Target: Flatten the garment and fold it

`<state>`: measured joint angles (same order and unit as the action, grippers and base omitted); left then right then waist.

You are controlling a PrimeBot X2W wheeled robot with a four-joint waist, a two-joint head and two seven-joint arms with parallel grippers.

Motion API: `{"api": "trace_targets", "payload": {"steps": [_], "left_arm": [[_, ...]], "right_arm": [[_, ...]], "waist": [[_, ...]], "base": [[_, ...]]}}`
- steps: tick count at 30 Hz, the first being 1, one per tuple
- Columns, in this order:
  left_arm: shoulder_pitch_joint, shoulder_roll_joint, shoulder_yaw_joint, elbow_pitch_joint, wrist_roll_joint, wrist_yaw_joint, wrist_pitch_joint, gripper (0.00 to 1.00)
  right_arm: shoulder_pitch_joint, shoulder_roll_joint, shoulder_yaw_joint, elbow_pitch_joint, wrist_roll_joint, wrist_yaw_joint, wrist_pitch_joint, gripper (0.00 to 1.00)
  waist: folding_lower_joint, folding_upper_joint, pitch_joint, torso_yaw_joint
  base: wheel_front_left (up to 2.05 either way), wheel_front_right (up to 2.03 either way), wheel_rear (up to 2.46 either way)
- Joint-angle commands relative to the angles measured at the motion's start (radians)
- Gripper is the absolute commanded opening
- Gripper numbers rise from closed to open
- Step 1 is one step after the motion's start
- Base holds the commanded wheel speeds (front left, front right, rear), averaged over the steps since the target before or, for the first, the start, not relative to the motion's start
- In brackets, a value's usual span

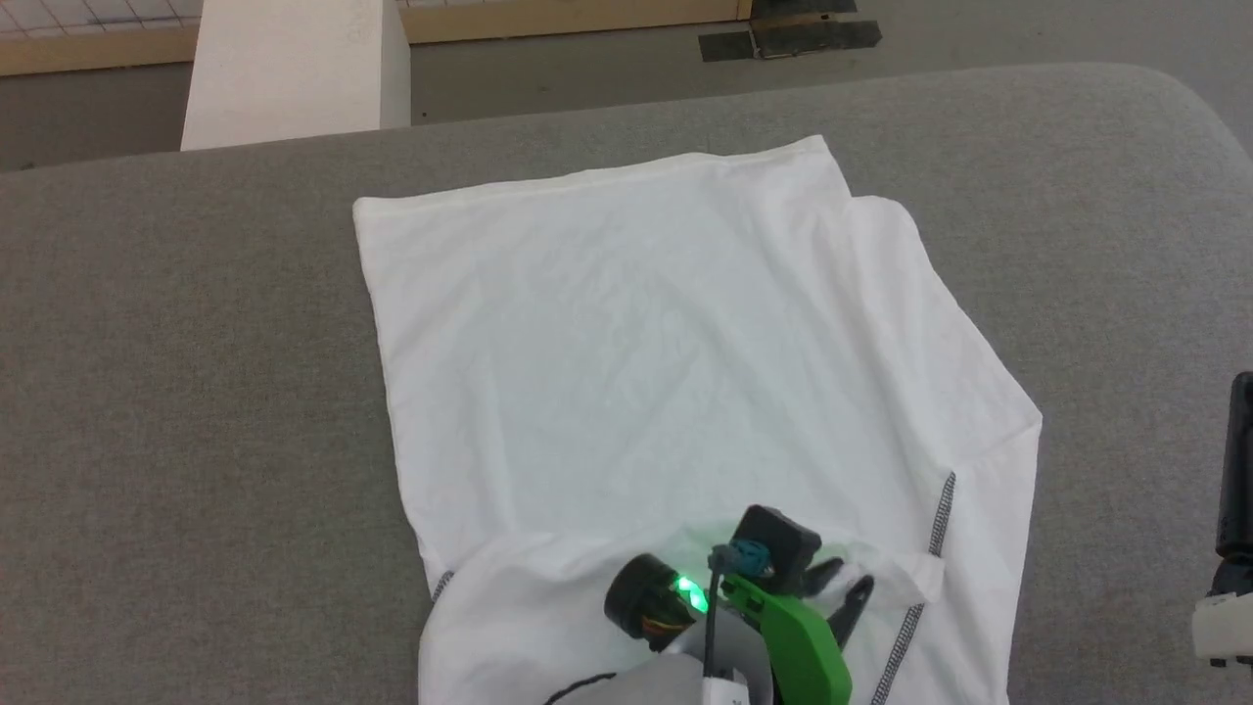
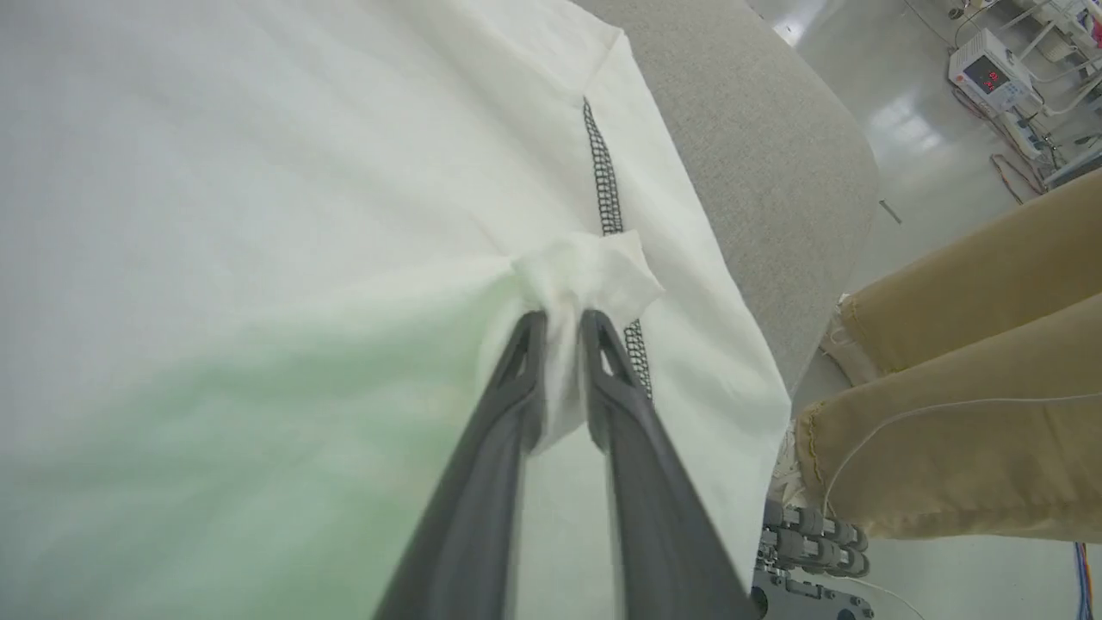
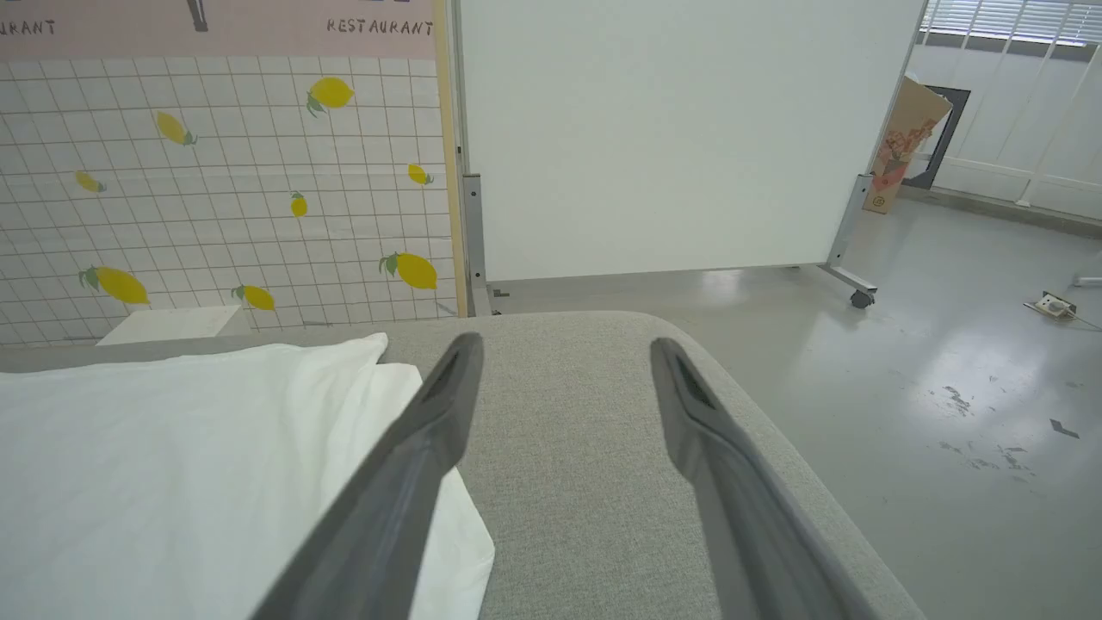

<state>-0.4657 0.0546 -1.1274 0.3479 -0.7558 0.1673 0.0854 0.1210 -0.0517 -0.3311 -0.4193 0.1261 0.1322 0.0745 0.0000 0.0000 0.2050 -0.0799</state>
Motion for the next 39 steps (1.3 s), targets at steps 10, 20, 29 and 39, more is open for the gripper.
{"api": "trace_targets", "payload": {"steps": [10,20,29,39], "left_arm": [[-0.151,-0.002,0.05,-0.044,-0.131,0.055,-0.196,1.0],[-0.093,0.346,0.317,-0.373,0.021,0.309,-0.339,1.0],[0.307,0.527,0.602,-0.767,0.236,0.503,-0.347,1.0],[0.579,0.378,0.793,-0.803,0.321,0.411,-0.347,1.0]], "right_arm": [[-0.008,0.001,0.0,-0.017,-0.011,-0.002,0.019,1.0],[0.01,0.001,0.037,-0.019,-0.007,-0.002,0.024,1.0],[0.025,0.001,0.064,0.015,0.018,-0.002,0.004,1.0],[-0.002,0.001,0.075,0.084,0.011,-0.002,-0.019,1.0]], "waist": [[0.0,0.0,-0.027,0.046],[0.0,0.0,-0.043,0.078],[0.0,0.0,-0.034,0.106],[0.0,0.0,-0.021,0.123]], "base": [[0.0,0.0,0.0],[0.0,0.0,0.0],[0.0,0.0,0.0],[0.0,0.0,0.0]]}}
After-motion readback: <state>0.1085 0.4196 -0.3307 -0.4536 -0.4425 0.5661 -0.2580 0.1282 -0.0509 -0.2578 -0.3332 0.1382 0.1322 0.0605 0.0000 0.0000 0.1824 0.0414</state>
